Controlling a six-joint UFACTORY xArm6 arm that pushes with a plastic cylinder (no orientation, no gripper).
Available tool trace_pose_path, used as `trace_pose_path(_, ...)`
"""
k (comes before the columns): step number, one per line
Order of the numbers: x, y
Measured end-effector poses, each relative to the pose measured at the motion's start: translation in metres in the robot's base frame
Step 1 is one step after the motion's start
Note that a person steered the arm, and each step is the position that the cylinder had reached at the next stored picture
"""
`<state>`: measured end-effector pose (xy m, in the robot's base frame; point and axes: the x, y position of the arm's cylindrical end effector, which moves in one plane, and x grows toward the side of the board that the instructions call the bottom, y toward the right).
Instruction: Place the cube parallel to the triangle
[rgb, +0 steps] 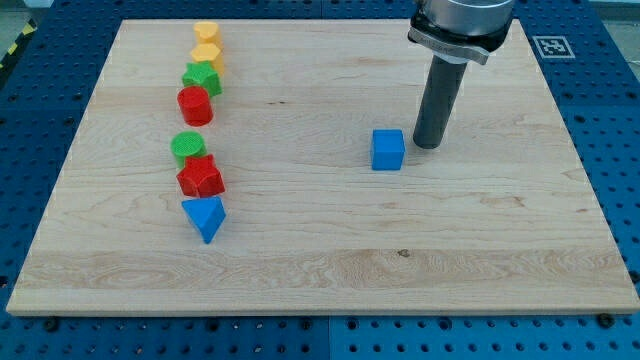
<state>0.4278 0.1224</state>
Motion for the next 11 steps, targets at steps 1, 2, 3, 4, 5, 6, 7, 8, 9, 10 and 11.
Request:
trace_pose_path(1,-0.003,-0.003)
trace_pose_path(2,-0.003,-0.026)
trace_pose_path(3,0.0,-0.053)
trace_pose_path(4,0.011,-0.069)
trace_pose_path(5,0.03,-0.088)
trace_pose_path(6,0.035,-0.114)
trace_pose_path(7,0.041,-0.135)
trace_pose_path(8,0.062,-0.135)
trace_pose_path(9,0.081,-0.133)
trace_pose_path(10,0.095,-0.121)
trace_pose_path(11,0.102,-0.093)
